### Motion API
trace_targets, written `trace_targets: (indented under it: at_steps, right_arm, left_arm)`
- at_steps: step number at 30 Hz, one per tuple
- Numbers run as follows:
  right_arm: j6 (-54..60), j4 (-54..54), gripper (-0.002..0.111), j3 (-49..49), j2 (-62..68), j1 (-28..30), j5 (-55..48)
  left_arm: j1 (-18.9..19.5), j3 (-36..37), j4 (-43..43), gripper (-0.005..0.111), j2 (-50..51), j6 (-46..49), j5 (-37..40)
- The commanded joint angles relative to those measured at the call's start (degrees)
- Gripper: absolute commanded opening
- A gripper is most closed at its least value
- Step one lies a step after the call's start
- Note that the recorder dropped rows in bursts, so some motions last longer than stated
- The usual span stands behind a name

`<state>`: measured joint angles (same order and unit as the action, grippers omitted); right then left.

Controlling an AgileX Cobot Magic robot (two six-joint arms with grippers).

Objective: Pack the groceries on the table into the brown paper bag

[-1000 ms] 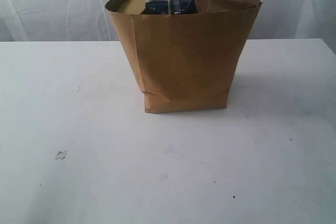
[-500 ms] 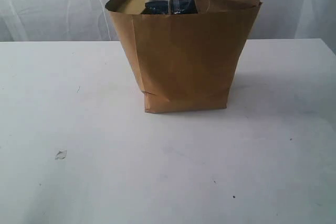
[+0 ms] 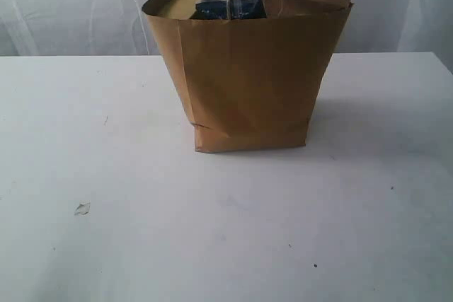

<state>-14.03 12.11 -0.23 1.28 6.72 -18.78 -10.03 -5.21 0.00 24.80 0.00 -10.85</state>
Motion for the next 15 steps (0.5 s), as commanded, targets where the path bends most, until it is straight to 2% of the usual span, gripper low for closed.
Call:
trace_targets:
  at_steps: [1, 10, 14, 15]
  right_arm:
    - [-0.3, 0.6, 0.0, 0.2, -0.3, 0.3, 0.0]
    - [-0.3, 0.6, 0.0, 0.2, -0.3, 0.3, 0.0]
    - [-0.3, 0.6, 0.0, 0.2, -0.3, 0.3, 0.0]
    - [-0.3, 0.6, 0.0, 0.2, -0.3, 0.3, -0.1]
  left_arm:
    - [-0.4, 0.4, 0.0, 0.0, -0.4, 0.0, -0.2]
    - [-0.4, 0.4, 0.0, 0.0, -1.3, 0.0, 0.1]
    - [-0.4, 0.5, 0.0, 0.0, -5.9, 0.0, 1.1]
    - [-0.4, 0.5, 0.0, 0.0, -8.8, 0.0, 3.7]
